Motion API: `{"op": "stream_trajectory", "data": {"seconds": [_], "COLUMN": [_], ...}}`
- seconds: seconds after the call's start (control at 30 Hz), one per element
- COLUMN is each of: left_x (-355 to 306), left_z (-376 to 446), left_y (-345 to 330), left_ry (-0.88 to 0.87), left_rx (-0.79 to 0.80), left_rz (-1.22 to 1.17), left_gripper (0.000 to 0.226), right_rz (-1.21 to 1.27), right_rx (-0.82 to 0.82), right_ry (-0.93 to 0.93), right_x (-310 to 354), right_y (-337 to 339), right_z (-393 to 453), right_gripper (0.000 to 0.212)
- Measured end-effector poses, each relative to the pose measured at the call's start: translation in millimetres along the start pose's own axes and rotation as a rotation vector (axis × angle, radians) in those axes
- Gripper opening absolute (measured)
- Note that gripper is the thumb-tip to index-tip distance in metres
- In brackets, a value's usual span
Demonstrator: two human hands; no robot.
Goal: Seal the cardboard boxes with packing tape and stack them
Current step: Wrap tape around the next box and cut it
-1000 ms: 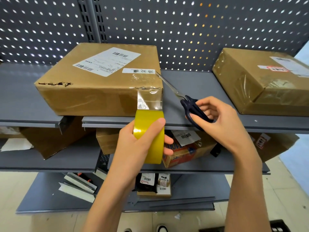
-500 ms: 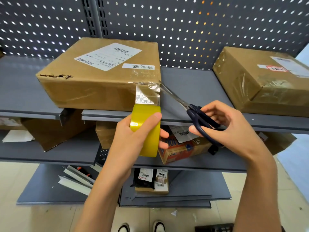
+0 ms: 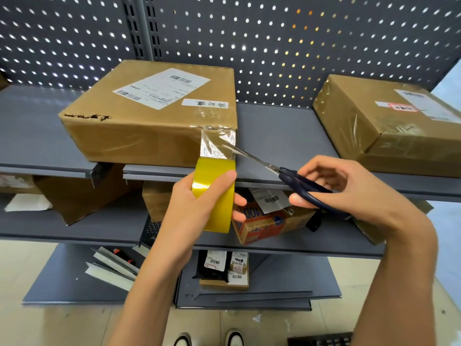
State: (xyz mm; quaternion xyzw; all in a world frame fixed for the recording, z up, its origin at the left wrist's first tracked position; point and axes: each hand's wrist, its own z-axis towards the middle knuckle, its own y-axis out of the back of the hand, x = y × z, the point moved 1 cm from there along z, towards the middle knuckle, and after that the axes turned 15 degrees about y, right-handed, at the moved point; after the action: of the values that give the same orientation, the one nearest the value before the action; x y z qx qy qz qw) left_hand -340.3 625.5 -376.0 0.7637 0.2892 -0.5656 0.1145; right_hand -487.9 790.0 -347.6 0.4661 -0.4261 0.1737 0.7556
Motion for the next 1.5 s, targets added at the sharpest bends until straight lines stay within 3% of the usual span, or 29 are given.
{"op": "stream_trajectory", "data": {"seconds": [0.43,0.67,1.5], "left_x": [0.8,2.4,5.8], "left_z": [0.0,0.2,0.5], "left_y": [1.2,-0.5,-2.9], "left_ry": [-0.015,-0.021,-0.021], "left_rx": [0.008,-0.001,-0.084], "left_rz": [-0.002,0.002,0.012], "left_gripper": [0.022,0.02,0.029], "right_rz": [0.019,0.034,-0.017], "right_rx": [0.058,0.059,0.133], "right_ry": [-0.044,-0.019,-0.025], "right_x": [-3.8,-2.1,-0.7], "right_y": [5.2,-6.7,-6.8], "right_z": [-1.9,5.8,27.5], "right_gripper": [0.075,0.055,0.052]}}
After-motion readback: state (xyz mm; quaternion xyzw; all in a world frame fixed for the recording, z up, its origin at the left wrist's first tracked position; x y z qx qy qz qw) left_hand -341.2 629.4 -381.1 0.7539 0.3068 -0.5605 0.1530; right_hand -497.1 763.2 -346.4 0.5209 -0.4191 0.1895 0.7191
